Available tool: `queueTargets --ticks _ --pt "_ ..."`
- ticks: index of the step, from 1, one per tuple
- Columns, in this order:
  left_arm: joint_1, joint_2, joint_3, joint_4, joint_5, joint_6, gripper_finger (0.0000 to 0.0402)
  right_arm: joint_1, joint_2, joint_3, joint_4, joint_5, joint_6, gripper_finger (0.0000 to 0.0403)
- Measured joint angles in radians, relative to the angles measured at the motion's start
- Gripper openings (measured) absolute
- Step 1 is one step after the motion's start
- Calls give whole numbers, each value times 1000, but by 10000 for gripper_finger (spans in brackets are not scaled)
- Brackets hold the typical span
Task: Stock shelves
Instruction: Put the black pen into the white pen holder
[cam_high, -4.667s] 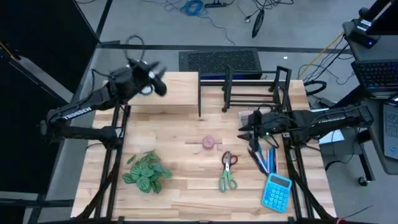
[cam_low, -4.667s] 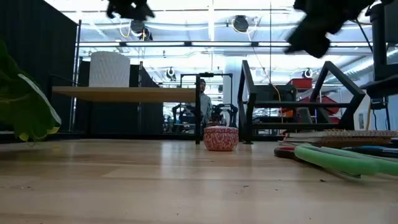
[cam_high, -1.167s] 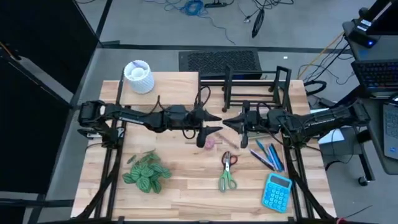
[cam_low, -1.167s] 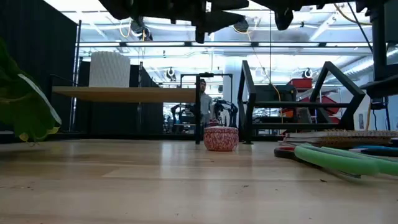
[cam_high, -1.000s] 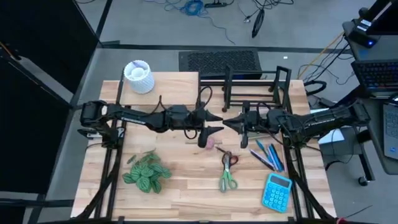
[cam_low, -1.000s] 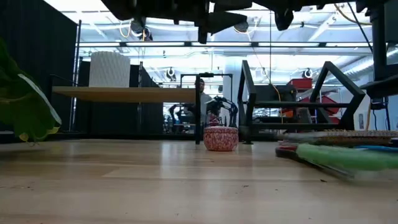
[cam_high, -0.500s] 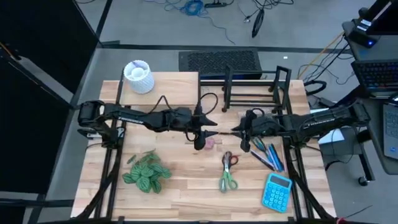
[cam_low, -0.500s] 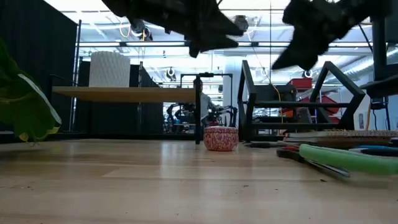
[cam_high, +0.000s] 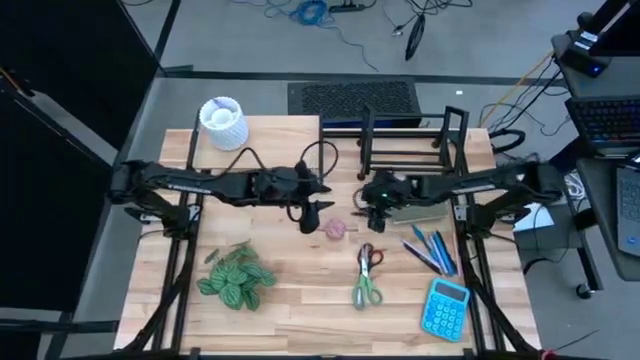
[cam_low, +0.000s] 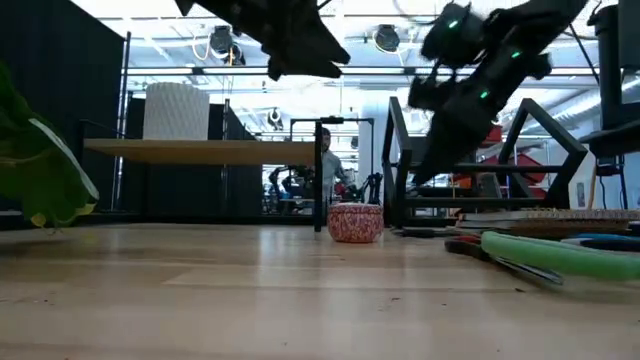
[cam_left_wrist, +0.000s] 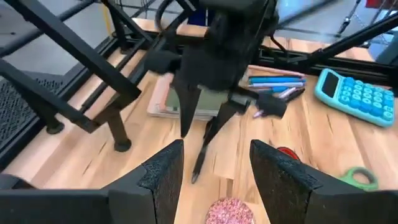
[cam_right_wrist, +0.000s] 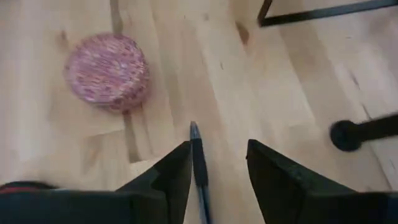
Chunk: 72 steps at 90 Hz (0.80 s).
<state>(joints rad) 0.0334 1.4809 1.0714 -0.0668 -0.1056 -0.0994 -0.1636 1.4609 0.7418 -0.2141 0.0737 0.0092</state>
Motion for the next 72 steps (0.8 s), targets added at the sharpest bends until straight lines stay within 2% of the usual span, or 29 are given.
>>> queueTargets --ticks 27,61,72 --pt "0 -1 0 -55 -4 0 171 -7 172 64 -57 -2 -33 128" --pt "0 1 0 -56 -7 2 171 -8 238 67 -23 -46 -40 126" --pt "0 1 0 -55 -7 2 171 -7 254 67 -20 -50 -39 100"
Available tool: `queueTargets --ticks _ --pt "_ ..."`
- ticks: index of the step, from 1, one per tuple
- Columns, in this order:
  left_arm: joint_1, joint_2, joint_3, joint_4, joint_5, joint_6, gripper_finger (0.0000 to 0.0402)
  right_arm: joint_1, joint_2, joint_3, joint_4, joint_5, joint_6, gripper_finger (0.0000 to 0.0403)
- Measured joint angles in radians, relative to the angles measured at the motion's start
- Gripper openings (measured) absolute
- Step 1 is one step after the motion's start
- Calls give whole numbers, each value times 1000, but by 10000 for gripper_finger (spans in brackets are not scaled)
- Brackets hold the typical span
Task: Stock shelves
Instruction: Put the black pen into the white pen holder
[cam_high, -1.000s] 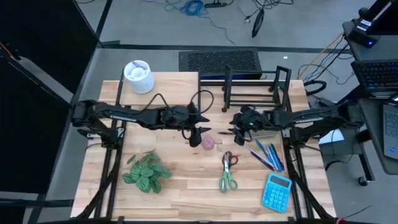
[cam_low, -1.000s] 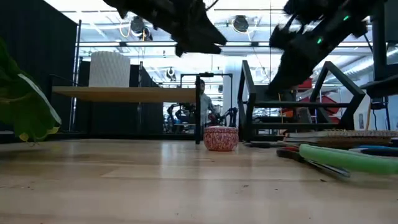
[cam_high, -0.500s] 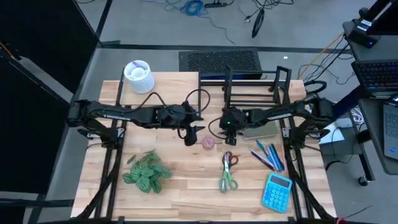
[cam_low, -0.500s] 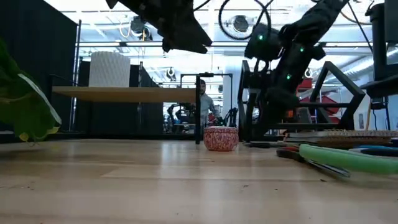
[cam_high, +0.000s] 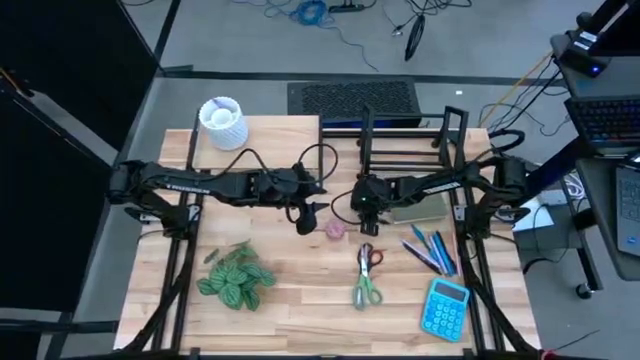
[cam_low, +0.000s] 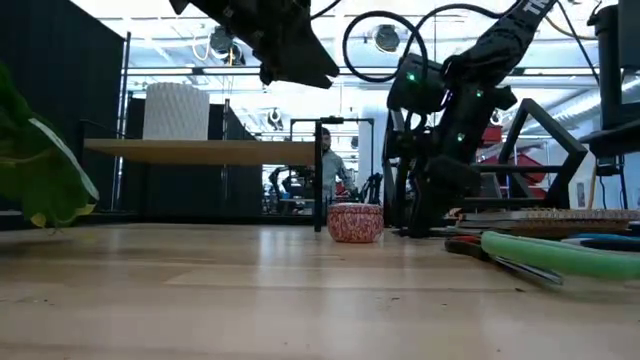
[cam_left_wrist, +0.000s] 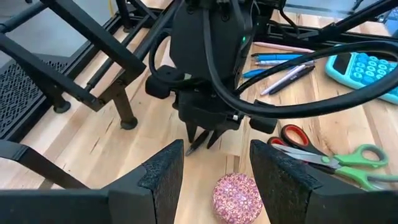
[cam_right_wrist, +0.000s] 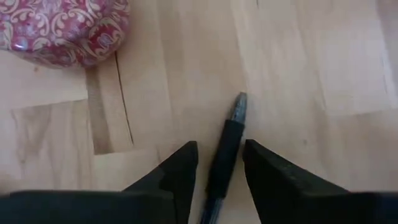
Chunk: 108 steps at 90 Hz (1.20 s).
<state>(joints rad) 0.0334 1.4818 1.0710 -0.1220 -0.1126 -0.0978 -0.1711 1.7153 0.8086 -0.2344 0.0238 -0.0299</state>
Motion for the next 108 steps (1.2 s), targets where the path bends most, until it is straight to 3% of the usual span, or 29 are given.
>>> queueTargets --ticks 20,57,108 --pt "0 0 0 0 0 0 171 1 34 2 4 -5 68 14" --pt "-1 1 0 1 0 0 171 17 -74 -11 -25 7 119 10" --pt "-1 2 -1 58 1 0 171 17 -411 -7 -28 -3 120 10"
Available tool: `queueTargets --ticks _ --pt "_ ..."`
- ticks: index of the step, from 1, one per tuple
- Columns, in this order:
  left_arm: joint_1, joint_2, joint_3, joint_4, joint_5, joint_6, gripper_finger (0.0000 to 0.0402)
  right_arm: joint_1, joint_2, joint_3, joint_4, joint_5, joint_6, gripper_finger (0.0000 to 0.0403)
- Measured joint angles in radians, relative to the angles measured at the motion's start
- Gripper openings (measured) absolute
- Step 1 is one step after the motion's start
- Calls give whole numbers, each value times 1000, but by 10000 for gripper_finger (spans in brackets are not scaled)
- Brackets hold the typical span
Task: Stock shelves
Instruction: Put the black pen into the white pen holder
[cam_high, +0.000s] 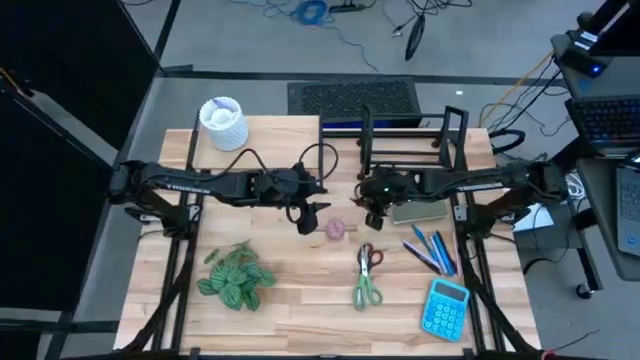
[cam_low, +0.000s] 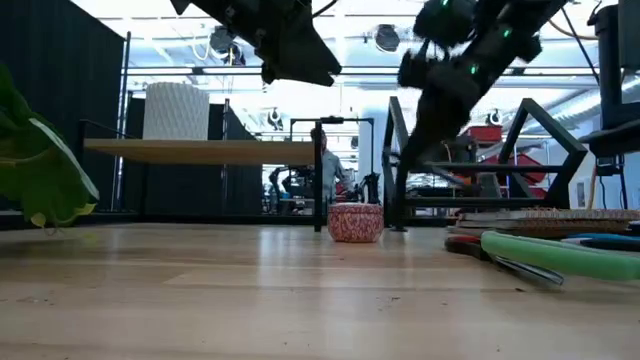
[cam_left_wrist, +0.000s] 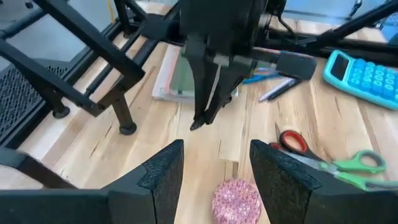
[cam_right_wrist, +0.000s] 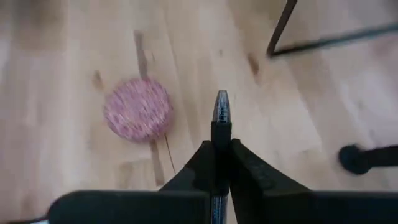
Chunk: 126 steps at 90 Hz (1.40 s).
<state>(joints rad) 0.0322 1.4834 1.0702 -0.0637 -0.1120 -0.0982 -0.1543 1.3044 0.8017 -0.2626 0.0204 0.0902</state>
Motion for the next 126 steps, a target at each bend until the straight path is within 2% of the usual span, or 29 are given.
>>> queueTargets --ticks 13,29,56,64,83,96,112,126 --pt "0 3 0 88 0 0 171 -2 -111 2 39 0 -2 10" --pt "3 73 0 228 0 -1 171 -2 -202 3 141 5 -25 8" --pt "0 178 0 460 6 -1 171 -2 -228 3 213 -1 -31 1" --pt "4 182 0 480 2 -1 171 -1 -226 3 213 -20 -31 1" --pt "8 183 0 449 -3 7 171 -1 -227 3 202 -25 -19 1" --pt "8 167 0 326 -5 6 171 -6 -215 3 116 -18 15 5" --pt "6 98 1 147 -44 -2 171 -10 -122 3 62 -14 30 56" --pt "6 38 0 -37 -69 -28 171 -11 1 3 115 -9 -39 106"
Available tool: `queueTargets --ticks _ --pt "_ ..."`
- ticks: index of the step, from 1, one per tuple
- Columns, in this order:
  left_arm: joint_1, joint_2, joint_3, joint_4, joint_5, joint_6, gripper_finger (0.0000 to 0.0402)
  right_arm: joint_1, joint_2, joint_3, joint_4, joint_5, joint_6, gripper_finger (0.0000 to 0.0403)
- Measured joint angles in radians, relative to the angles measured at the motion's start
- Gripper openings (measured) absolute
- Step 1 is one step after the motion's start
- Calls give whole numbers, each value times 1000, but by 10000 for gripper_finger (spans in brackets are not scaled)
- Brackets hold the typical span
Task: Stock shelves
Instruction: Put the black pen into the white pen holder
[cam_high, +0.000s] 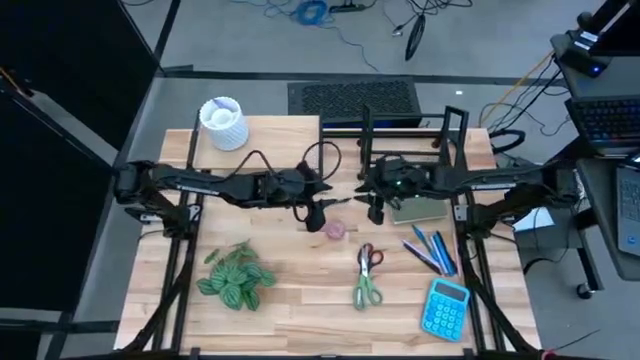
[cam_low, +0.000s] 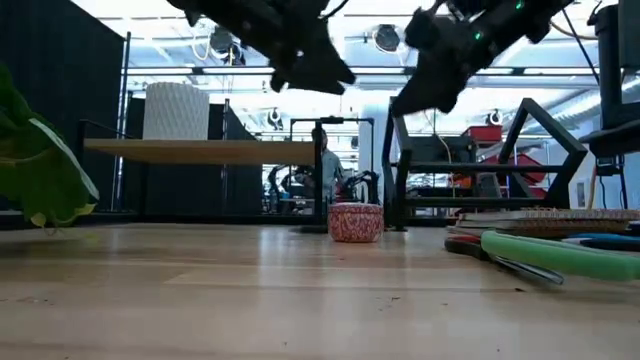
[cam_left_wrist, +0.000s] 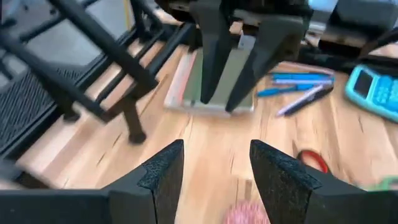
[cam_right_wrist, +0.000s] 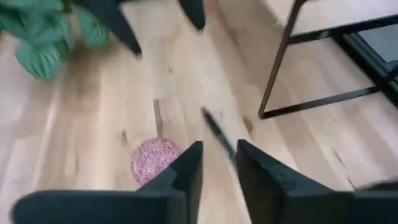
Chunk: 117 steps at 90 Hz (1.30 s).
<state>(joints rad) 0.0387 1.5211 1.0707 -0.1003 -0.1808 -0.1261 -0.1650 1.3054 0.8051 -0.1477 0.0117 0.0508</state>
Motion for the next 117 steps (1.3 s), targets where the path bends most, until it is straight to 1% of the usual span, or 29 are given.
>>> queueTargets --ticks 10,20,33,46,65,73,84,90,101,117 --pt "0 -20 0 -114 -29 -18 171 0 93 0 86 14 -63 125" --pt "0 -18 -3 -206 -53 -27 171 -1 183 0 146 15 -95 131" --pt "7 20 -59 -148 -60 -60 171 -7 247 0 156 27 -97 129" --pt "22 90 -88 -49 -64 -128 171 -7 249 2 152 32 -74 124" --pt "20 226 -94 49 -71 -132 171 -9 226 -1 134 42 -56 121" --pt "21 267 -94 68 -119 -132 171 -4 221 -1 129 42 -56 121" --pt "21 320 -94 75 -217 -142 171 2 221 -1 122 41 -57 121" --pt "24 343 -94 91 -228 -155 171 5 221 -1 122 41 -53 121" --pt "26 387 -94 121 -212 -157 171 5 221 -1 122 41 -32 121" --pt "27 426 -91 157 -125 -157 171 5 221 -1 119 40 -32 121"
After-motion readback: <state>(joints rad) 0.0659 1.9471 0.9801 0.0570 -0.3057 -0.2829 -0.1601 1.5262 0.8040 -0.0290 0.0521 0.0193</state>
